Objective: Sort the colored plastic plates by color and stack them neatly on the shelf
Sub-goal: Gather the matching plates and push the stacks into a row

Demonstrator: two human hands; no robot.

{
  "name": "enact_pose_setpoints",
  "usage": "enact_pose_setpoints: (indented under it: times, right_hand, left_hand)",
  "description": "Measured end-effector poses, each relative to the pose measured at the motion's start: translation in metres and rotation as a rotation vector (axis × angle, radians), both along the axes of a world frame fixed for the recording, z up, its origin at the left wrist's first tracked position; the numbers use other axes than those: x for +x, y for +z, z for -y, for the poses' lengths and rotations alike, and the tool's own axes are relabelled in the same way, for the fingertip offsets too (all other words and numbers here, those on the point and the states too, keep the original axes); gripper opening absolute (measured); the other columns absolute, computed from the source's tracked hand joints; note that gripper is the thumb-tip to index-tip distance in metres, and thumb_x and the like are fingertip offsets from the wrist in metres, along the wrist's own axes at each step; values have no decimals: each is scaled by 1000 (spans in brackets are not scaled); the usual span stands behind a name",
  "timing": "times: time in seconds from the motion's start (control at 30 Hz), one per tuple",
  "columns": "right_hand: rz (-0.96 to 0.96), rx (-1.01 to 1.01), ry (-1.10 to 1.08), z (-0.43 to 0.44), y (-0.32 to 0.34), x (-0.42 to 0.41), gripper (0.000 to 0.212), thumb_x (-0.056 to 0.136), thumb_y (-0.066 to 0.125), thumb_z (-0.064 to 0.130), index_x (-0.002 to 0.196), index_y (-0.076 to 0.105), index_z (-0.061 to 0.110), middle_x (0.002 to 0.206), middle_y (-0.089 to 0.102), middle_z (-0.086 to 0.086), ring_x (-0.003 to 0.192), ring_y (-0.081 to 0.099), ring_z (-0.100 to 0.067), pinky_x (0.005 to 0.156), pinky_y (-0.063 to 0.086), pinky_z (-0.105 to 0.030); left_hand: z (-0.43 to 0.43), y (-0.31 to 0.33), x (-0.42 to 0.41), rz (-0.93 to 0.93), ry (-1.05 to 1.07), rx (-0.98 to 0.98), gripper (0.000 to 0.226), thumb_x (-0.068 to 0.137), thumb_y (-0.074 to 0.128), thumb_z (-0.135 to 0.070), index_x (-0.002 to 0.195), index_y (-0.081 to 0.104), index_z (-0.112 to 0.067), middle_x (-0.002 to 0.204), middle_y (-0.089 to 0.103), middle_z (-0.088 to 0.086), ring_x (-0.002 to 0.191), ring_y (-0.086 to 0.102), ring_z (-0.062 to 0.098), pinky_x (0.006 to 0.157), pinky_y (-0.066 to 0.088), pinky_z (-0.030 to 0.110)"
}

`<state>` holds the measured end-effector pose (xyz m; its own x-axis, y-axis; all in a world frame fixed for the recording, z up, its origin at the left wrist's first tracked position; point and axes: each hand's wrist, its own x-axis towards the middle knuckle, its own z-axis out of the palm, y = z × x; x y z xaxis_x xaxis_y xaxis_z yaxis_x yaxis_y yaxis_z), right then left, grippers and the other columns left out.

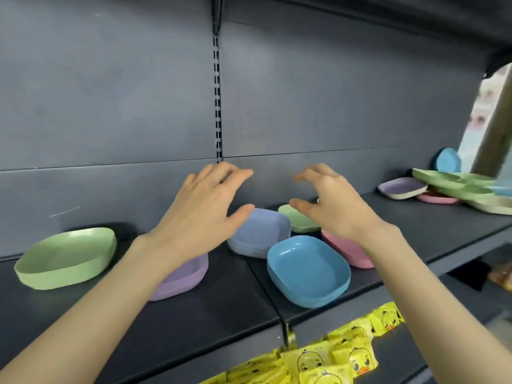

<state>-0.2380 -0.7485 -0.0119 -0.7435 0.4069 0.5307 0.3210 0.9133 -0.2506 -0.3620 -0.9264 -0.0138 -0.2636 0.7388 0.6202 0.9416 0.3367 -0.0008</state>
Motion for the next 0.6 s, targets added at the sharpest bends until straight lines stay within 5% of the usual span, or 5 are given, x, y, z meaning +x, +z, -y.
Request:
enact_pose_setpoints:
  times: [0.4, 0.6]
  right_hand:
    - [119, 12, -152, -130, -7, 205, 45, 85, 65, 31, 126, 53, 16, 137, 43, 0, 123, 45, -22, 101, 40, -40]
    - [150, 13, -169, -202, 3, 266, 41, 87, 63, 30, 126, 52, 21, 133, 43, 5, 120, 44, -18, 94, 36, -26]
  left_hand:
    - [-149, -27, 164, 54, -105, -41, 52, 89, 48, -43, 139, 39, -27, 129, 49, -4, 121, 42, 20, 97, 31, 35]
    - [-221, -14, 215, 30, -143, -51, 52, 91, 47, -45, 139, 33, -31, 133, 43, -9, 125, 34, 15, 100, 26, 31]
